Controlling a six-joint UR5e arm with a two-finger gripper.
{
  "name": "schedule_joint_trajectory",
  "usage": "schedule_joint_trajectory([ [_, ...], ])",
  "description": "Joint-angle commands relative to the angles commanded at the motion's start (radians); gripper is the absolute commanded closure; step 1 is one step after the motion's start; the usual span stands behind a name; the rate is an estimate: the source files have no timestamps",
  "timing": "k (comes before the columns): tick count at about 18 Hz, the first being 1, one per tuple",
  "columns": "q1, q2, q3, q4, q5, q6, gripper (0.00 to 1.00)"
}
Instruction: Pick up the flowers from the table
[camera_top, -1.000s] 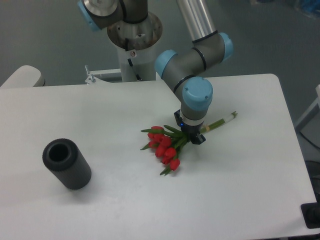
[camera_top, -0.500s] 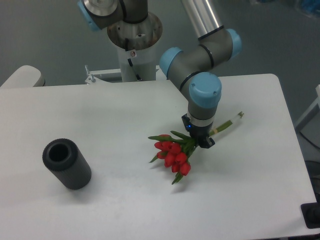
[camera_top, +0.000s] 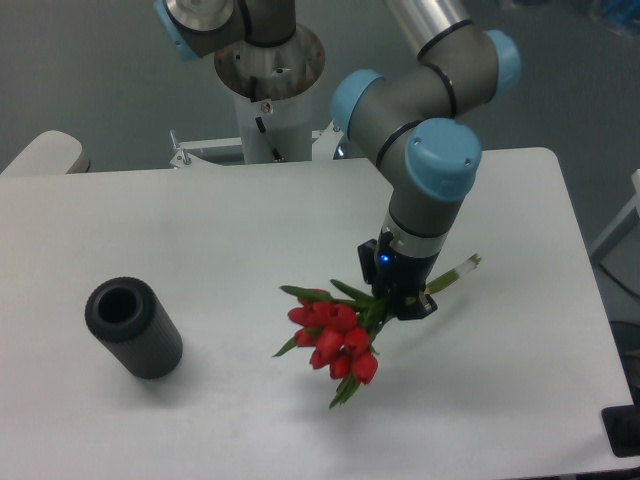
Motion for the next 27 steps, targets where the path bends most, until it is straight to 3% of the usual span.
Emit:
schedule_joint_trajectory([
  [5,0.005,-0.023,0.070,0.006,-0.170,-0.135,0.75],
  [11,0.015,-0.035,0.083,0.087,-0.341,-0.241,0.75],
  [14,0.014,-0.048,0.090,0.124,-0.358,-0.269,0.75],
  [27,0.022,-0.048,0.097,0.127,-0.378,-0.261,0.75],
])
